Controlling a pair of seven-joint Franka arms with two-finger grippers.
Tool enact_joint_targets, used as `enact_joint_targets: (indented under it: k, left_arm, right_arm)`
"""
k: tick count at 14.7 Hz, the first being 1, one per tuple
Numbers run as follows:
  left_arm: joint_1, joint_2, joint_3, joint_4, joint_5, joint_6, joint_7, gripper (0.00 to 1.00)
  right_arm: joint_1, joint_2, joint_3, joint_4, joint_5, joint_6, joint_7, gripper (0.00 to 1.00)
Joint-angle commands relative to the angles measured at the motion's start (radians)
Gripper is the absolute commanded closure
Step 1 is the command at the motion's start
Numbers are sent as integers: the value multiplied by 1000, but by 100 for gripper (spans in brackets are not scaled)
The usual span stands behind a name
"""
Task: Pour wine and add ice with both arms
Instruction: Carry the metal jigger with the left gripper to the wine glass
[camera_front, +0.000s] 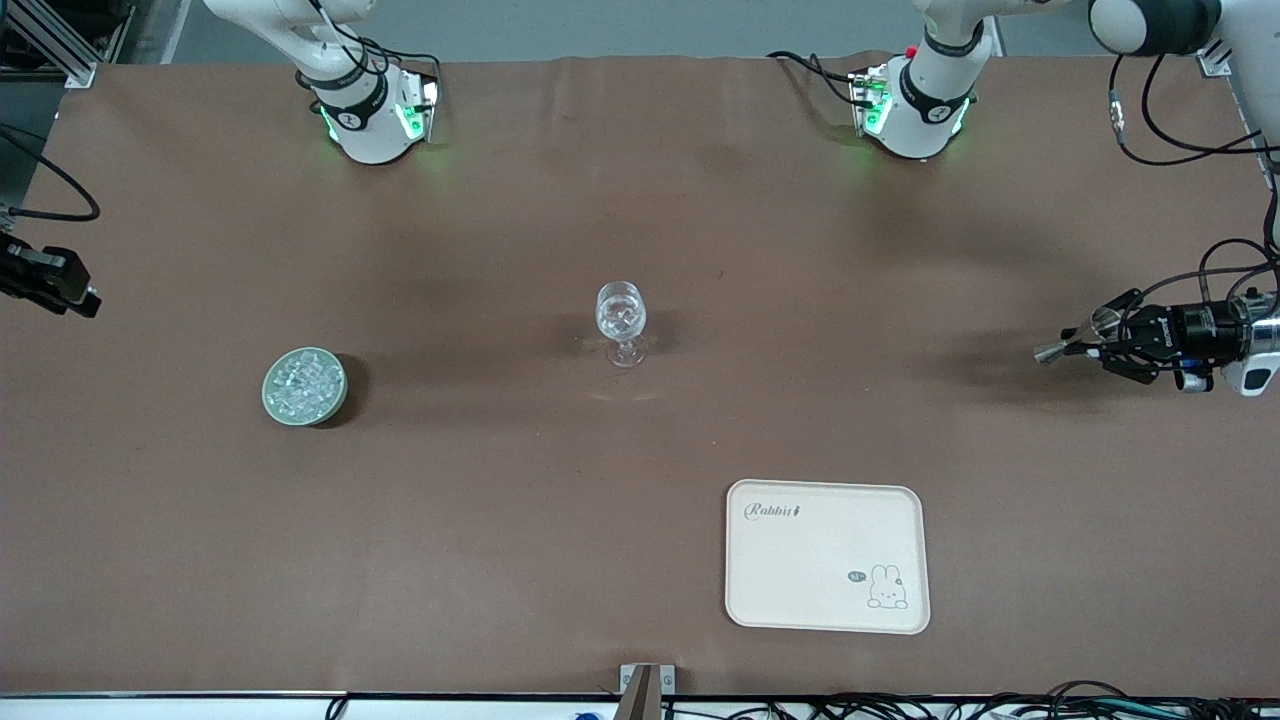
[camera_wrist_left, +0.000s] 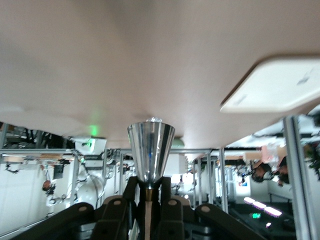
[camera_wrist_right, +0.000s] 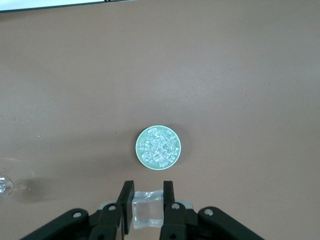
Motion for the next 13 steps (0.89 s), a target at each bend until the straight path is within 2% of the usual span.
enact_joint_targets:
  k: [1,5,7,9,13]
  left_arm:
    - [2,-208,-71,-154,60,60,-25,100]
    - [8,-408,-251,-308,118,223,-83,100]
    - [8,-423,-321,-308,117,251,-134,100]
    - [8,-423,-429,-258,114,301,-199,100]
    - [7,-423,-598,-247,114,415,-290,100]
  right_arm:
    - [-1,-14,3,-17,8,4,15,99]
    - [-1,-14,5,-17,10,5,15,99]
    - [-1,-12,5,-17,10,8,15,99]
    - [-1,-12,5,-17,10,7,15,99]
    - [12,-12,3,-17,10,11,15,99]
